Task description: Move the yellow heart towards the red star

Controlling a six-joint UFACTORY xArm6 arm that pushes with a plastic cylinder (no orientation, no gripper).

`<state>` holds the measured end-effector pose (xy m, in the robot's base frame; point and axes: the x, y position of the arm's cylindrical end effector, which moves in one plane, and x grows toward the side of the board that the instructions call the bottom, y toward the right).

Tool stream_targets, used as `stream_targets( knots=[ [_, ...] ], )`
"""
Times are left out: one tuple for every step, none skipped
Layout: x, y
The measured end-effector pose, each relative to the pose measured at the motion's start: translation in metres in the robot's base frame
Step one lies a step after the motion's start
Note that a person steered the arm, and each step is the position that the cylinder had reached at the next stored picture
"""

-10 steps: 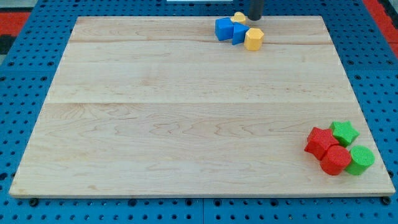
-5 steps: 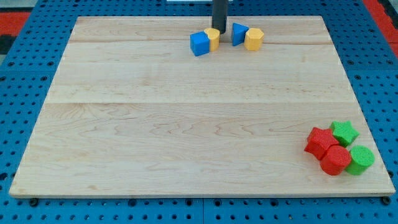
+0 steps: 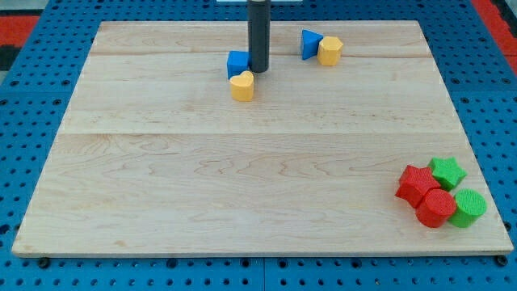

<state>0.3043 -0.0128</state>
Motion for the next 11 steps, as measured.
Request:
stream_targets(
  knots=[
    [0.014, -0.041],
    [0.053, -0.040],
    [0.070, -0.013],
    [0.053, -0.016],
    [0.036, -0.010],
    [0.051, 0.010],
    [0.080, 0.031],
    [0.104, 0.059],
    [0.117, 0.082],
    [0.118, 0.090],
    [0.115, 0.095]
  ],
)
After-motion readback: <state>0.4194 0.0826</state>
